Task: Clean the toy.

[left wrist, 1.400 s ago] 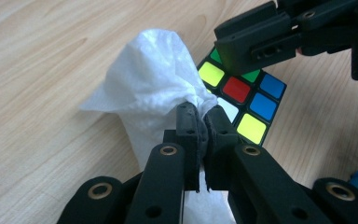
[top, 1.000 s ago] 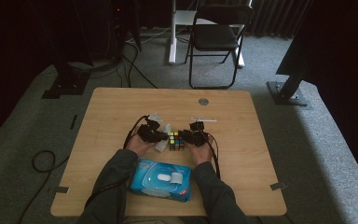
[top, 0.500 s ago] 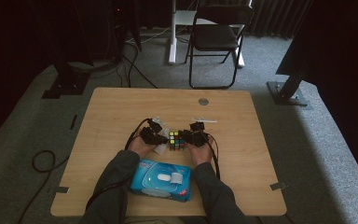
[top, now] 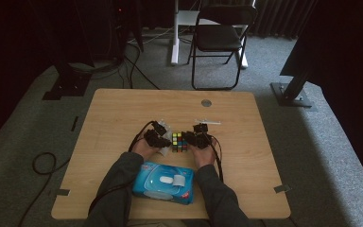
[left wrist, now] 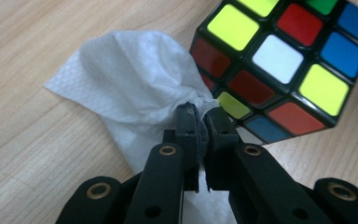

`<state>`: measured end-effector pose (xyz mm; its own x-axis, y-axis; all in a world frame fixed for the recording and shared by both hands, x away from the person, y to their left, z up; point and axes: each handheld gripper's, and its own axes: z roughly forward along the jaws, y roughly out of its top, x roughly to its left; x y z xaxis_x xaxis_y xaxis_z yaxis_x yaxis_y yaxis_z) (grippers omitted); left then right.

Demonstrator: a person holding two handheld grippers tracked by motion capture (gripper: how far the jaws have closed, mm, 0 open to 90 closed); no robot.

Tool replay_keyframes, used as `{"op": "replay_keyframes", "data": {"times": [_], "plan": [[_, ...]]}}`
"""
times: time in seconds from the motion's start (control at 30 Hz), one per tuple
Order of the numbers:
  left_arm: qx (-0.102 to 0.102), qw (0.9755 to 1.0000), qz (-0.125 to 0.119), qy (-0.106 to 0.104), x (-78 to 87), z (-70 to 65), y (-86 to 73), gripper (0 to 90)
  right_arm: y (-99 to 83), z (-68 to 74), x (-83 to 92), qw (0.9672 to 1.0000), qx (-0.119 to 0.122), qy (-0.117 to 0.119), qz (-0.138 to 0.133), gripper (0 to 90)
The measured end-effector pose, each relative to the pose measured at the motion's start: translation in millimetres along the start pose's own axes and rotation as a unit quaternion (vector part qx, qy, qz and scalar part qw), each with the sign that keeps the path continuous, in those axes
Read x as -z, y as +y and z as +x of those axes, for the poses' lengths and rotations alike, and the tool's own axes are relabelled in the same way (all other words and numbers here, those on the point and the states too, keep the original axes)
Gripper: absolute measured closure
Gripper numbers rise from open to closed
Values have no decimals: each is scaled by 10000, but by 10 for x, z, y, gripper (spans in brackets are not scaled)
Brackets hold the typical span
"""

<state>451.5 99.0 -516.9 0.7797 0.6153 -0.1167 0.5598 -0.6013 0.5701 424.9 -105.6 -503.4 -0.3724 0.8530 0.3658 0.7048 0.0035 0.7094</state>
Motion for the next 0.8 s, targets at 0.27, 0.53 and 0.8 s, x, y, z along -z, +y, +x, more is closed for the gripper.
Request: {"op": "replay_keyframes", "data": {"times": [0.27,0.53,0.8], "plan": [[-140,9991,-409,-14,310,-8,18,858,0,-1,0,10000,-8,3,2,696],[-370,9972,-563,-336,397,-105,25,860,-1,5,0,10000,-11,-11,-3,696],[-381,9977,-452,-340,331,-112,26,860,-1,-2,0,10000,-7,3,-4,695]]}}
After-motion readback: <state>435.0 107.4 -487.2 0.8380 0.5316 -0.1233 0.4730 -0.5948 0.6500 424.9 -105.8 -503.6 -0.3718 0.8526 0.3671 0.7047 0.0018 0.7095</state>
